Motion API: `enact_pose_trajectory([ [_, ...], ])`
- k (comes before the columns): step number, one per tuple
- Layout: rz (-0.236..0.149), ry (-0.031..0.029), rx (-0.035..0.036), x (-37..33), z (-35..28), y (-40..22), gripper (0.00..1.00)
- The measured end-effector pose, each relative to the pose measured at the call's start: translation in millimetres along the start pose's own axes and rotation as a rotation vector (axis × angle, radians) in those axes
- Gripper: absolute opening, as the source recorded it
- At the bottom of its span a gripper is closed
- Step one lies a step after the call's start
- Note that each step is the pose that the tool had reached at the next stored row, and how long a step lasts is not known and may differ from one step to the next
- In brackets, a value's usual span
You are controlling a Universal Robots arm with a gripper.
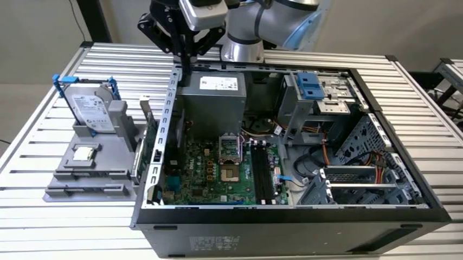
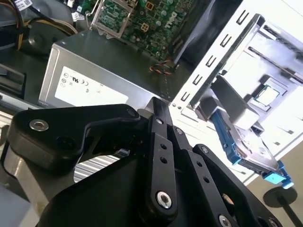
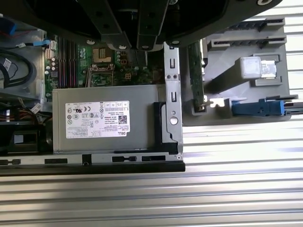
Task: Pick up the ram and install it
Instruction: 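Reach for the ram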
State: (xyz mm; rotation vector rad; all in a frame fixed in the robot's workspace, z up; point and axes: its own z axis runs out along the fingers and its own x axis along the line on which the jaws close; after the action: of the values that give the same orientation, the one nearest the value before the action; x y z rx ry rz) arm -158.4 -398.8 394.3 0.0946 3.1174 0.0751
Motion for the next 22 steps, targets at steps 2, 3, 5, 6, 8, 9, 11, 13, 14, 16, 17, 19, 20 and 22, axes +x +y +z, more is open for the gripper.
enact_pose_trajectory([
  [2, -0.001, 0.0001, -0.0001, 2.0, 0.0, -0.1, 0.00],
  [3, -0.001, 0.0001, -0.0001, 3.0, 0.0, -0.2, 0.00],
  [5, -0.002, 0.0001, -0.0001, 5.7, -0.1, -0.3, 0.00],
  [6, -0.003, 0.0001, -0.0001, 7.3, -0.2, -0.4, 0.00],
  [8, -0.003, 0.0001, -0.0002, 10.1, -0.2, -0.6, 0.00],
  [9, -0.004, 0.0001, -0.0002, 11.6, -0.2, -0.7, 0.00],
  [11, -0.005, 0.0002, -0.0001, 14.4, -0.3, -0.9, 0.00],
  [13, -0.005, 0.0002, -0.0001, 18.2, -0.4, -1.1, 0.00],
  [14, -0.005, 0.0001, -0.0002, 20.3, -0.4, -1.2, 0.00],
  [16, -0.005, 0.0002, -0.0002, 24.0, -0.5, -1.4, 0.00],
  [17, -0.005, 0.0001, -0.0002, 26.1, -0.6, -1.6, 0.00],
  [19, -0.006, 0.0000, -0.0002, 30.1, -0.7, -1.8, 0.00],
  [20, -0.006, -0.0001, -0.0002, 31.7, -0.7, -1.9, 0.00],
  [22, -0.007, -0.0003, -0.0002, 34.5, -0.8, -2.1, 0.00],
])
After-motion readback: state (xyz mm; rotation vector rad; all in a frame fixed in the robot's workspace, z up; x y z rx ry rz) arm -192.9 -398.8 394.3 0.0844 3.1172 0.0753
